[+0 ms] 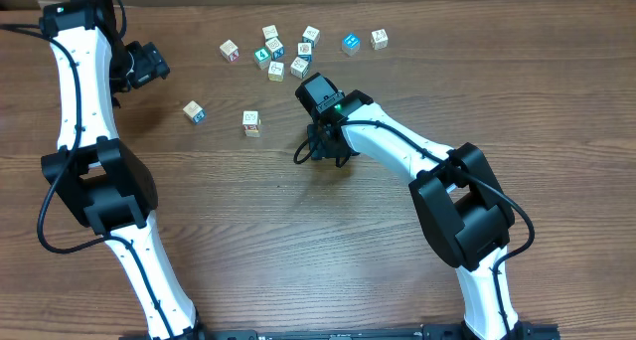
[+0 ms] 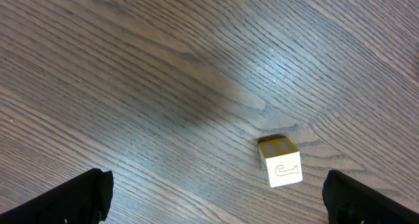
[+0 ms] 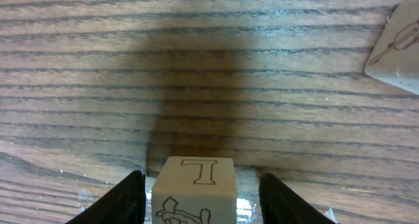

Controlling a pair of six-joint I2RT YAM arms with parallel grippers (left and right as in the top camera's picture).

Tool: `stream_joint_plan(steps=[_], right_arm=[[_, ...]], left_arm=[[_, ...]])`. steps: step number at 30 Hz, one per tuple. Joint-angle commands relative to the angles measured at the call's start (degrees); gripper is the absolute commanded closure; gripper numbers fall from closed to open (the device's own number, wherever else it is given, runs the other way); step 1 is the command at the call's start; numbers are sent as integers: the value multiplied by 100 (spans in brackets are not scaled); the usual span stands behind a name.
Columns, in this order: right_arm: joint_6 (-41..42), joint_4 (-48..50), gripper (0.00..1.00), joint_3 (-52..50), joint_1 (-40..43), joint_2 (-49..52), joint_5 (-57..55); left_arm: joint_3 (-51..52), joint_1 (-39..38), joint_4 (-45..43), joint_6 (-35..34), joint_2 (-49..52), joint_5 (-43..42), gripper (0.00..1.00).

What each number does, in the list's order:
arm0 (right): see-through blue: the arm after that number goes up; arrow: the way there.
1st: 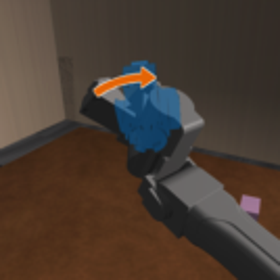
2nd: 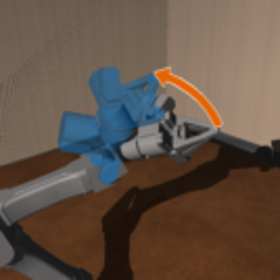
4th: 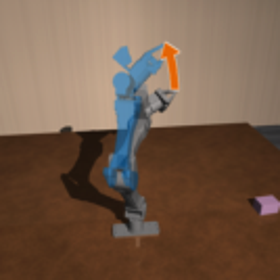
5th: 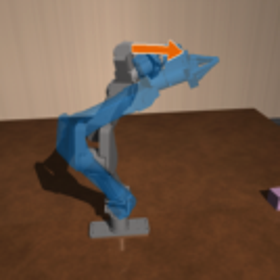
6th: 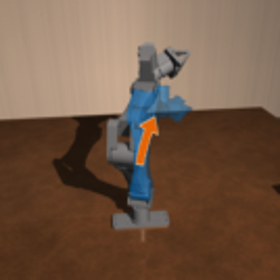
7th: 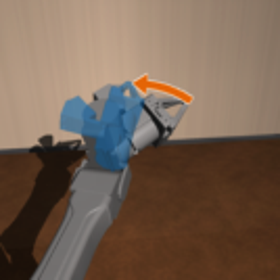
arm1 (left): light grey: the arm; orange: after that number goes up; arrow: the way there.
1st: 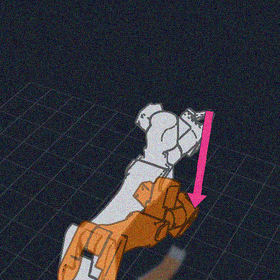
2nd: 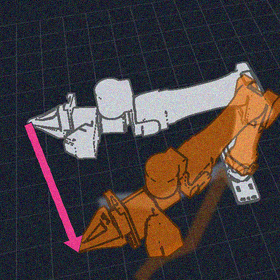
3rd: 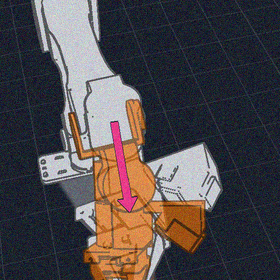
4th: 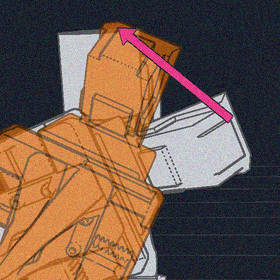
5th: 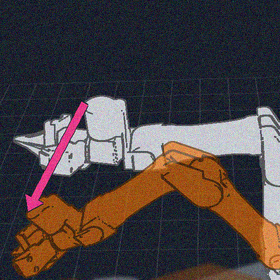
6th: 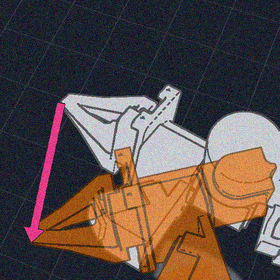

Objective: Form a tower

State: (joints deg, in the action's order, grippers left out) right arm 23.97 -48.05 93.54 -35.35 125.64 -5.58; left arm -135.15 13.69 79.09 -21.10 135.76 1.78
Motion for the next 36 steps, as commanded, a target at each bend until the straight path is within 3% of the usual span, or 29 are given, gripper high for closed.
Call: stream_joint_plan(steps=[1, 4, 5, 8, 12, 30, 36], right_arm=[[26, -20, 47, -7, -33, -46, -81], [26, -20, 39, 120, -31, -129, -83], [24, -28, 27, 216, -31, -160, -83], [22, -146, 10, 400, 17, -190, -83], [22, -389, 0, 562, 87, -190, -83], [4, -675, 4, 627, 146, -190, 179], [4, -743, 1, 621, 146, -190, 181]], left_arm=[[-103, 0, -7, -122, -109, 13, 0], [-103, 0, -7, -122, -109, 13, 0], [-103, 0, -7, -122, -109, 13, 1], [-103, 0, -7, -122, -109, 13, 0], [-101, 0, -7, -122, -109, 13, 1], [-103, 0, -4, -122, -109, 13, 0], [-103, 0, -7, -122, -109, 13, 0]])
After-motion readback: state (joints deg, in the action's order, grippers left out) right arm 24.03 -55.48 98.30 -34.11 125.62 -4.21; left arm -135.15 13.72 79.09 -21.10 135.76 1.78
